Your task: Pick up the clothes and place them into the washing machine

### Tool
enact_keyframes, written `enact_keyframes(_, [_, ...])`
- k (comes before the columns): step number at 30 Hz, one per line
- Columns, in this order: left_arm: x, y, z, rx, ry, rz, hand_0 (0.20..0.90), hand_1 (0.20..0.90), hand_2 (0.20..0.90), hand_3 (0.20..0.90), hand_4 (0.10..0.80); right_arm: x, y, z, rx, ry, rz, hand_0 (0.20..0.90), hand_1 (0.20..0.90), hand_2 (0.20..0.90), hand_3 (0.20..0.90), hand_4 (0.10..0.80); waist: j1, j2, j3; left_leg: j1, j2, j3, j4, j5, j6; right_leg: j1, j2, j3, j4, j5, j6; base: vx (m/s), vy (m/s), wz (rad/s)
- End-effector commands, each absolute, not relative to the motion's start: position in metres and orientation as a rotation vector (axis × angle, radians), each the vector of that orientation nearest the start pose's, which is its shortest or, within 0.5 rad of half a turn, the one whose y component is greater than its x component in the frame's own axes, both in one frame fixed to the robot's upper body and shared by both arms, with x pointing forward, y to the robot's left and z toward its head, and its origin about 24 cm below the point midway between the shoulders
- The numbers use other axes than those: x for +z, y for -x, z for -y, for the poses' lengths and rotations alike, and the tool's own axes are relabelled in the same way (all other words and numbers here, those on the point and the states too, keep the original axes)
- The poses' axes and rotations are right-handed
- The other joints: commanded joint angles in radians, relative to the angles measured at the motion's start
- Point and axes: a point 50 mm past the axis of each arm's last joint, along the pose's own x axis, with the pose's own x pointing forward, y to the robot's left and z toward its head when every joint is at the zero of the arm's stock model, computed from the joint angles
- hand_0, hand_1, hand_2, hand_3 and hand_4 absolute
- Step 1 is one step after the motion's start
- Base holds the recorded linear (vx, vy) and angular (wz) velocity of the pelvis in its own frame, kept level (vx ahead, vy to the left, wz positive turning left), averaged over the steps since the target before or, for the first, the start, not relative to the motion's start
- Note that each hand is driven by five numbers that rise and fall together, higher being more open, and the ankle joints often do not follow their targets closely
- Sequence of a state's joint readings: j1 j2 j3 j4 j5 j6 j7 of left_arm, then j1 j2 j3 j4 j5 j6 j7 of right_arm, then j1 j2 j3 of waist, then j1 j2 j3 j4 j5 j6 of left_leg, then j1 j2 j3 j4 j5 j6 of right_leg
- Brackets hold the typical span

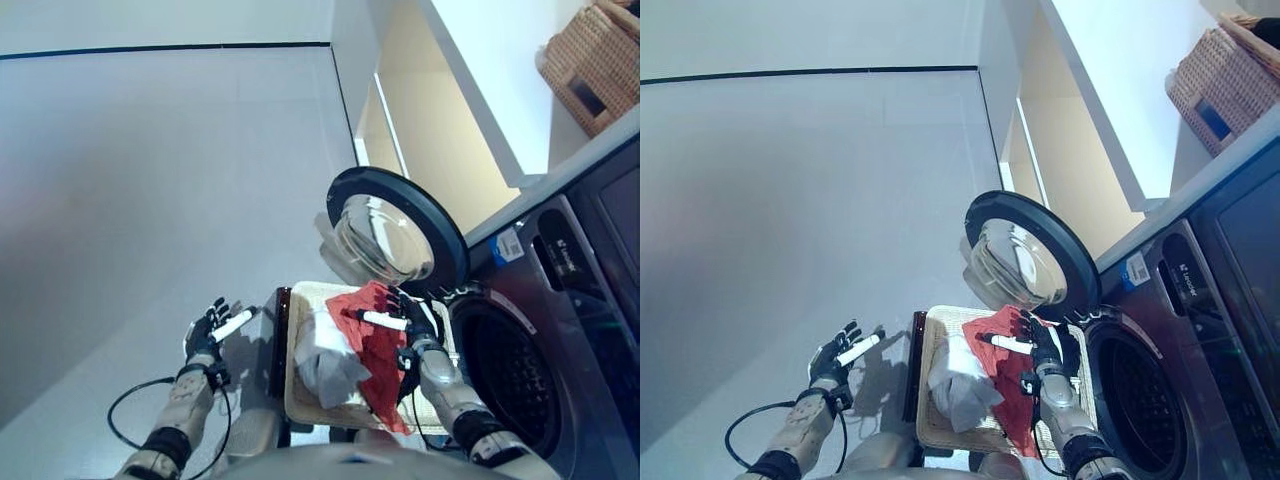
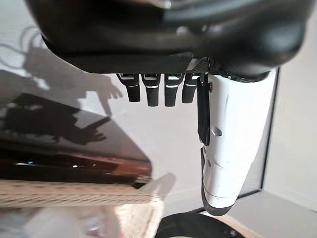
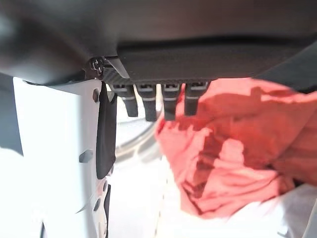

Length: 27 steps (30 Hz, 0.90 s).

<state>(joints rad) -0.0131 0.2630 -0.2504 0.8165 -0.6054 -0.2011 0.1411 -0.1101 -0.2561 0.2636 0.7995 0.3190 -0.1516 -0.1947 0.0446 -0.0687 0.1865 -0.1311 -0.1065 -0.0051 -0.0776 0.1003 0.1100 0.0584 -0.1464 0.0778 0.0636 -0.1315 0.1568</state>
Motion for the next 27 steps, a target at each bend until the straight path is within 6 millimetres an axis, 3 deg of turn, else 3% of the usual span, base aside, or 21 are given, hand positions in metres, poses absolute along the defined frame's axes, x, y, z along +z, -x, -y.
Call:
enact_keyframes(1, [-0.08,-0.215,-0.203,0.23,0.178,-0.458,0.9,0.9,0.9,0.9,0.8,-0.057,-0.24,0.223,-0.2,0.175,-0.39,0.9,0.9,0.9,0.9,0.8,0.015,0.012,-0.03,-0.092,0.045,0.03,0.148,-0.069,-0.071,0.003,-0.018,0.024,0.015,0.256,0.007,-0.018,0.035,-0.03])
enact_keyframes(6, [-0.072,-0.222,-0.2,0.21,0.162,-0.42,0.9,0.9,0.9,0.9,0.8,-0.043,-0.25,0.225,-0.228,0.199,-0.324,0.9,0.9,0.9,0.9,0.8,0.014,0.015,-0.014,-0.127,0.041,0.044,0.192,-0.103,-0.059,-0.046,-0.04,0.024,0.053,0.293,0.023,-0.075,0.057,-0.16])
enact_keyframes(8, [-0.063,-0.232,-0.201,0.196,0.13,-0.377,0.9,0.9,0.9,0.9,0.8,-0.026,-0.27,0.221,-0.21,0.249,-0.255,0.9,0.9,0.9,0.9,0.8,0.006,0.035,0.048,-0.141,0.053,0.058,0.239,-0.13,-0.042,-0.177,-0.043,-0.01,0.213,0.328,0.006,-0.216,0.134,-0.42])
enact_keyframes(10, [-0.055,-0.244,-0.201,0.199,0.121,-0.339,0.9,0.9,0.9,0.9,0.8,-0.015,-0.286,0.214,-0.187,0.305,-0.215,0.9,0.9,0.9,0.9,0.8,-0.003,0.05,0.094,-0.162,0.072,0.08,0.279,-0.143,-0.041,-0.266,-0.063,-0.074,0.255,0.32,-0.005,-0.21,0.073,-0.36])
enact_keyframes(13, [-0.049,-0.261,-0.205,0.253,0.114,-0.322,0.9,0.9,0.9,0.9,0.8,-0.006,-0.309,0.205,-0.181,0.352,-0.208,0.9,0.9,0.9,0.9,0.8,-0.015,0.049,0.143,-0.177,0.112,0.102,0.329,-0.157,-0.06,-0.35,-0.11,-0.125,0.168,0.291,-0.009,-0.084,-0.062,-0.37])
enact_keyframes(14, [-0.049,-0.262,-0.205,0.253,0.115,-0.32,0.9,0.9,0.9,0.9,0.8,-0.005,-0.309,0.205,-0.181,0.351,-0.206,0.9,0.9,0.9,0.9,0.8,-0.016,0.05,0.146,-0.177,0.114,0.101,0.333,-0.16,-0.061,-0.348,-0.109,-0.126,0.168,0.29,-0.009,-0.031,-0.085,-0.2])
enact_keyframes(16, [-0.044,-0.272,-0.206,0.294,0.128,-0.306,0.9,0.9,0.9,0.9,0.8,0.001,-0.319,0.203,-0.174,0.391,-0.201,0.9,0.9,0.9,0.9,0.8,-0.018,0.027,0.18,-0.2,0.139,0.11,0.408,-0.188,-0.09,-0.375,-0.178,-0.205,0.063,0.344,0.007,-0.036,-0.21,0.03])
enact_keyframes(19, [-0.045,-0.277,-0.201,0.298,0.123,-0.32,0.9,0.9,0.9,0.9,0.8,-0.004,-0.318,0.198,-0.161,0.391,-0.218,0.9,0.9,0.9,0.9,0.8,-0.005,0.006,0.174,-0.224,0.139,0.097,0.433,-0.195,-0.111,-0.329,-0.166,-0.225,0.016,0.329,0.012,-0.047,-0.161,0.07])
enact_keyframes(22, [-0.049,-0.275,-0.197,0.299,0.141,-0.339,0.9,0.9,0.9,0.9,0.8,-0.012,-0.313,0.199,-0.168,0.384,-0.249,0.9,0.9,0.9,0.9,0.8,-0.004,0.009,0.156,-0.23,0.159,0.072,0.414,-0.172,-0.129,-0.338,-0.149,-0.245,0.047,0.307,0.001,-0.005,-0.13,0.17])
enact_keyframes(27, [-0.053,-0.27,-0.19,0.269,0.15,-0.356,0.9,0.9,0.9,0.9,0.8,-0.022,-0.302,0.202,-0.177,0.398,-0.277,0.9,0.9,0.9,0.9,0.8,-0.01,0.012,0.136,-0.233,0.164,0.048,0.374,-0.144,-0.142,-0.344,-0.144,-0.273,0.061,0.287,-0.008,-0.006,-0.114,0.13])
